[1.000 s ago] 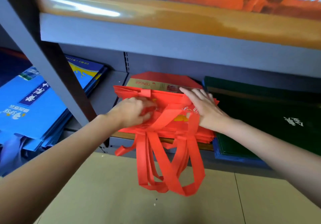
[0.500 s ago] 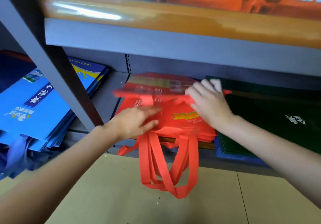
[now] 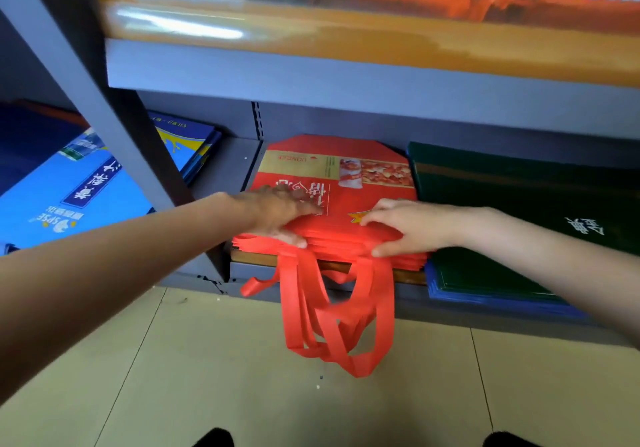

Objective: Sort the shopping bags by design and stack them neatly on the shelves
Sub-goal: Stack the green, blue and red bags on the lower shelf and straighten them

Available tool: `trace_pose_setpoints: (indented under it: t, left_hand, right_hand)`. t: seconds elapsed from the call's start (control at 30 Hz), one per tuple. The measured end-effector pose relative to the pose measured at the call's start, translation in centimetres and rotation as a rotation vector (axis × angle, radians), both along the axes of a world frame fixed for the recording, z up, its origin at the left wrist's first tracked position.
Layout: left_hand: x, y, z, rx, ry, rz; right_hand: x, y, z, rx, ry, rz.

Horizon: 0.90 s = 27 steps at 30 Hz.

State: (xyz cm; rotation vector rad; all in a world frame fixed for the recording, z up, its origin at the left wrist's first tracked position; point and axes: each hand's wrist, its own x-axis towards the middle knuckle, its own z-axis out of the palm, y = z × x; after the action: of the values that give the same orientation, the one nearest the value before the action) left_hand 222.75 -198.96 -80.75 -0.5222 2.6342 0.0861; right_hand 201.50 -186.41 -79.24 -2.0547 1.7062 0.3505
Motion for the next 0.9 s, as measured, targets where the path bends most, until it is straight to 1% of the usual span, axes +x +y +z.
trace_pose_setpoints:
  t: [0.03, 0.07, 0.1, 0.13, 0.2, 0.23, 0.3, 0.33, 0.37, 0.4, 0.47, 0.53, 0.63, 0.7, 0.8, 0.9]
  left_hand:
    - [-0.7, -0.4, 0.3, 0.036, 0.059, -0.012]
    - [-1.2, -0.7, 0.6, 0.018, 0.129, -0.02]
    - [-1.6, -0.7, 0.7, -0.045, 0.176, -0.033]
    - [-1.8, -0.5, 0.6, -0.129, 0.187, -0.054]
    - [-1.6, 0.4, 0.2, -0.249, 0.126, -0.129]
    - [-1.2, 0.9, -0.1, -0.252, 0.067, -0.16]
    - [-0.3, 1.1, -0.6, -0.204, -0.01, -0.157]
    - [0.0, 0.9, -0.9, -0.174, -0.025, -0.139]
    - [0.1, 0.6, -1.1, -0.142, -0.029, -0.112]
    - [0.0, 0.4, -1.3, -0.106, -0.022, -0.085]
    - [-0.4, 0.1, -1.4, -0.043, -0.005, -0.046]
    - [-0.9, -0.2, -1.3, 0.015, 0.021, -0.014]
    - [-1.0, -0.6, -0.8, 0.09, 0.061, 0.057]
    - [-1.1, -1.0, -0.6, 0.111, 0.097, 0.098]
    - [-0.7, -1.5, 0.0, 0.105, 0.209, 0.168]
    - [0.0, -1.5, 0.8, 0.089, 0.328, 0.23]
  right_hand:
    - [0.0, 0.0, -0.1, -0.018, -0.037, -0.026]
    - [0.1, 0.0, -0.4, -0.053, -0.047, -0.042]
    - [0.2, 0.1, -0.7, -0.116, -0.009, -0.034]
    - [0.2, 0.2, -1.0, -0.207, 0.07, -0.001]
    - [0.0, 0.5, -1.7, -0.42, 0.231, 0.104]
    - [-0.2, 0.6, -2.0, -0.501, 0.296, 0.153]
    - [-0.2, 0.9, -2.5, -0.635, 0.32, 0.211]
    - [-0.2, 1.0, -3.0, -0.654, 0.323, 0.247]
    - [0.0, 1.1, -3.3, -0.58, 0.309, 0.266]
    - [-0.1, 1.2, -3.5, -0.504, 0.254, 0.263]
    - [-0.6, 1.5, -2.9, -0.306, 0.104, 0.128]
    - [-1.7, 1.8, -2.6, -0.236, -0.049, 0.026]
    - [-2.5, 2.4, -2.7, -0.2, -0.003, 0.005]
    - [-2.5, 2.2, -2.5, -0.181, -0.036, -0.018]
    - [-3.0, 1.0, -1.3, -0.293, -0.088, -0.059]
    - [-4.1, 0.4, 0.3, -0.39, -0.201, -0.23]
